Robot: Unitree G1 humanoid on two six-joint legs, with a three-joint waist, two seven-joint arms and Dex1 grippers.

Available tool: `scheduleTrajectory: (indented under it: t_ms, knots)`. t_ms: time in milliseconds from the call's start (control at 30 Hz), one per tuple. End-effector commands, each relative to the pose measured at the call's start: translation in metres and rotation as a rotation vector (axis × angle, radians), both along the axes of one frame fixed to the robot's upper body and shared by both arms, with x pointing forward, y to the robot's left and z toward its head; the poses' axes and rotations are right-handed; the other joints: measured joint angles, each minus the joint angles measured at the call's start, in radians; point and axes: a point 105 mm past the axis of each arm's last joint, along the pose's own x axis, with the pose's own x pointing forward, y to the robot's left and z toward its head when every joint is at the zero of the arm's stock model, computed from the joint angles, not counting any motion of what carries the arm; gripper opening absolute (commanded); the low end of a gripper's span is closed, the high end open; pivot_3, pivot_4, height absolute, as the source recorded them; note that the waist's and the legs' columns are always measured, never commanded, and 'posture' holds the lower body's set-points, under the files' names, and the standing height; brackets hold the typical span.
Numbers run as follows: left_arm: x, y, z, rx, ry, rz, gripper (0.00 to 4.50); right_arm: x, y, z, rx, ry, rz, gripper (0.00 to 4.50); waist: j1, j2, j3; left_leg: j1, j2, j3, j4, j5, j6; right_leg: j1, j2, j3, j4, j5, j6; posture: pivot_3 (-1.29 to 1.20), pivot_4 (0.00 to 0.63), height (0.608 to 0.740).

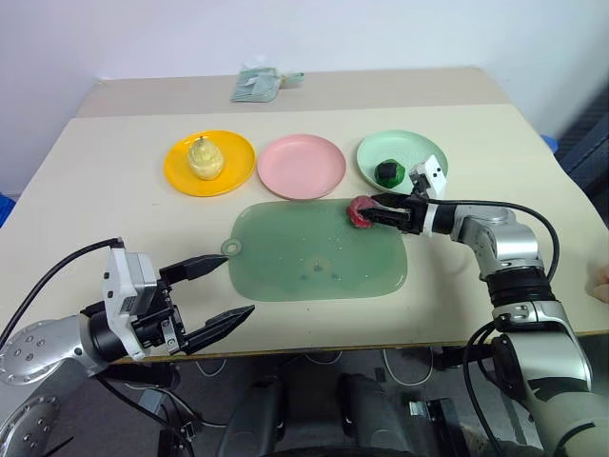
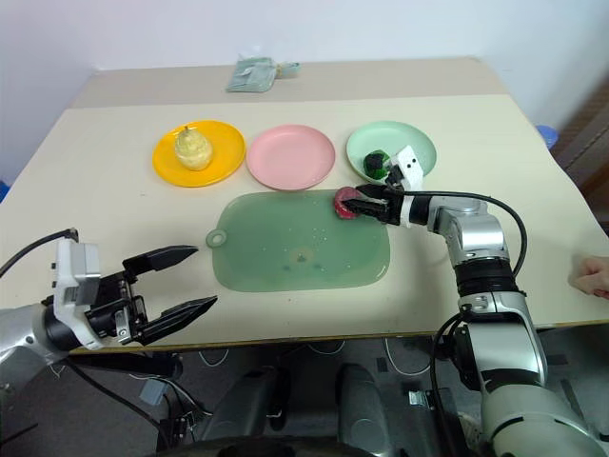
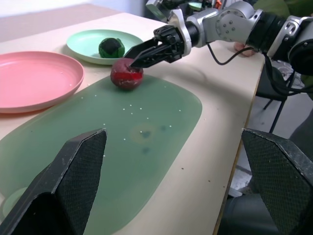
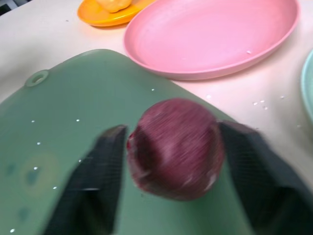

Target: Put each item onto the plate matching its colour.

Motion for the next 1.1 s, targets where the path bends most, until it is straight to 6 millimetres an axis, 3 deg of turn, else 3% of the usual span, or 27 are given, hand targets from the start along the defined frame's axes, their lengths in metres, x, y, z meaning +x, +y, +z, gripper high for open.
scheduleTrajectory:
  t_ms: [33, 167, 667, 967, 1033, 1100]
  knots:
    - [-0.003, -0.003, 0.005, 0.003, -0.039, -0.014, 4.5, -0.001, 0.009, 0.013, 0.017, -0.047, 0.03, 4.49, 0.0, 0.0, 0.0, 0.0, 0.0, 0.0, 0.0, 0.0, 0.0, 0.0, 0.0, 0.0, 0.0, 0.0, 0.0, 0.0, 0.15, 0.74]
    - [-0.003, -0.003, 0.004, 0.004, -0.039, -0.011, 4.5, 0.008, 0.006, 0.012, -0.038, -0.122, -0.031, 4.49, -0.001, 0.0, 0.0, 0.0, 0.0, 0.0, 0.0, 0.0, 0.0, 0.0, 0.0, 0.0, 0.0, 0.0, 0.0, 0.0, 0.15, 0.74]
    - [-0.006, -0.004, 0.004, 0.004, -0.042, 0.007, 4.5, 0.012, 0.017, 0.0, -0.054, -0.112, 0.021, 4.49, -0.001, 0.0, 0.0, 0.0, 0.0, 0.0, 0.0, 0.0, 0.0, 0.0, 0.0, 0.0, 0.0, 0.0, 0.0, 0.0, 0.15, 0.74]
    - [-0.006, -0.005, 0.005, 0.002, -0.041, 0.027, 4.5, 0.018, 0.025, 0.009, -0.035, -0.144, 0.025, 4.49, -0.001, 0.0, 0.0, 0.0, 0.0, 0.0, 0.0, 0.0, 0.0, 0.0, 0.001, 0.0, 0.0, 0.0, 0.0, 0.0, 0.15, 0.74]
    - [-0.006, -0.005, 0.005, 0.001, -0.042, 0.03, 4.5, 0.02, 0.025, 0.006, -0.046, -0.141, 0.018, 3.94, -0.001, 0.0, 0.0, 0.0, 0.0, 0.0, 0.0, 0.0, 0.0, 0.0, 0.001, 0.0, 0.0, 0.0, 0.0, 0.0, 0.15, 0.74]
    - [-0.007, -0.005, 0.005, 0.001, -0.043, 0.035, 4.5, 0.019, 0.026, 0.005, -0.041, -0.139, 0.024, 3.09, -0.002, 0.0, 0.0, 0.0, 0.0, 0.0, 0.0, 0.0, 0.0, 0.0, 0.001, 0.0, 0.0, 0.0, 0.0, 0.0, 0.15, 0.74]
